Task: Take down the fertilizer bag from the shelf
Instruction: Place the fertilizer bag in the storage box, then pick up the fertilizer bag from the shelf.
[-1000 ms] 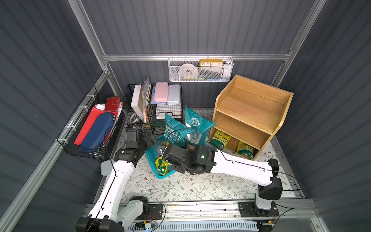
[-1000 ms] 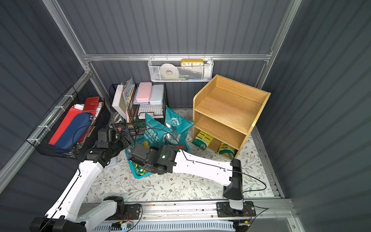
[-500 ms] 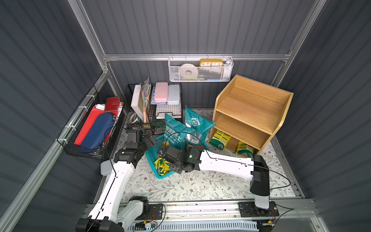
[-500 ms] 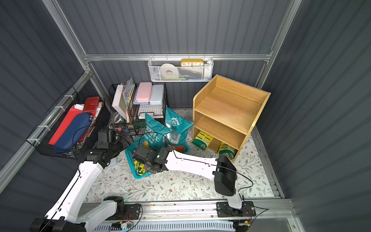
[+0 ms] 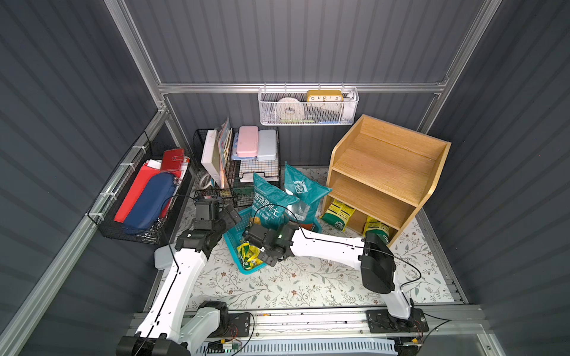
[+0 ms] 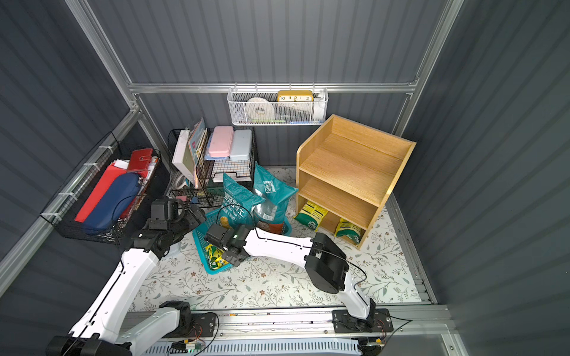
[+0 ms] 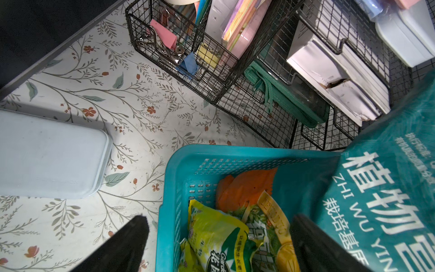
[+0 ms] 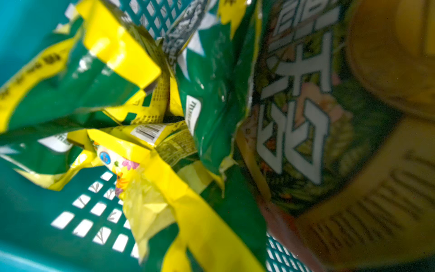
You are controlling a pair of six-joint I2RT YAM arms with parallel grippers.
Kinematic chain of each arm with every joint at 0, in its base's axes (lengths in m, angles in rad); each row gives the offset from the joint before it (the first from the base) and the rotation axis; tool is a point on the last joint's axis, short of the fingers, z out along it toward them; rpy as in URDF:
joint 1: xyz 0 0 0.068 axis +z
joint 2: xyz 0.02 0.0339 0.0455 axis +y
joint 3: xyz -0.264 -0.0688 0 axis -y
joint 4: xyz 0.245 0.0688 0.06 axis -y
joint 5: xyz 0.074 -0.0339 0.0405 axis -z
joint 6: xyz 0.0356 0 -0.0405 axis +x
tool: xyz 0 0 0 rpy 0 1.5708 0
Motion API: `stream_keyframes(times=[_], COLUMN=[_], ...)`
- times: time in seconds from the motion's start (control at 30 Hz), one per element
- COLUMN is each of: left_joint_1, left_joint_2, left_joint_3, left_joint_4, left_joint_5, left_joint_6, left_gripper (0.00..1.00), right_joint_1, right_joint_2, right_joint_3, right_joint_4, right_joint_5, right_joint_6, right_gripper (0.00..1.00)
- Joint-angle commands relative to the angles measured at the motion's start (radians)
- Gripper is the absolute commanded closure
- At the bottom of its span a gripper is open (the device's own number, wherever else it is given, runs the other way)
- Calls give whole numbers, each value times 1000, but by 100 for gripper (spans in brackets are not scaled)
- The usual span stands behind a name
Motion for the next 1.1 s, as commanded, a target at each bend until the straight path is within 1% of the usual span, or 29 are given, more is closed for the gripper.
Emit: stream_keyframes(times=[0.0, 0.03, 0.1, 0.13, 0.2, 0.3, 0.37, 0.5, 0.57, 0.63, 0.73, 0.9, 1.07], left_joint_1=[0, 0, 0, 0, 0, 0, 0, 0, 0, 0, 0, 0, 0], left_joint_2=[-4, -1, 4, 6, 12, 20, 31, 79, 105, 129, 147, 154, 151], left_joint_3=[-15, -15, -16, -16, -16, -16, -15, 12, 28, 43, 50, 57, 74], left_joint_4=[-4, 0, 4, 8, 12, 20, 30, 31, 27, 24, 31, 45, 27], left_joint_5=[29, 36, 46, 51, 59, 78, 110, 184, 205, 217, 224, 231, 227], left_joint_6=[-21, -23, -27, -29, -30, -33, -22, 14, 26, 29, 29, 28, 27], left_gripper=[1, 1, 1, 1, 1, 1, 1, 1, 1, 1, 1, 1, 1], right_joint_1=[-3, -8, -19, -25, -42, -82, -134, -237, -254, -264, -291, -341, -390], right_joint_2=[-107, -144, -212, -250, -314, -406, -463, -566, -597, -604, -582, -514, -365], right_joint_3=[-23, -35, -61, -75, -104, -179, -246, -411, -496, -561, -608, -676, -719], right_joint_4=[-22, -19, -7, -4, -3, -13, -27, -55, -59, -83, -113, -7, 141], right_joint_5=[10, 29, 59, 72, 93, 141, 169, 214, 270, 330, 347, 387, 497], right_joint_6=[4, 1, -6, -9, -13, -15, -4, 5, -13, -19, 1, -57, -156], right_gripper=[60, 53, 45, 42, 39, 37, 36, 36, 36, 36, 36, 36, 34])
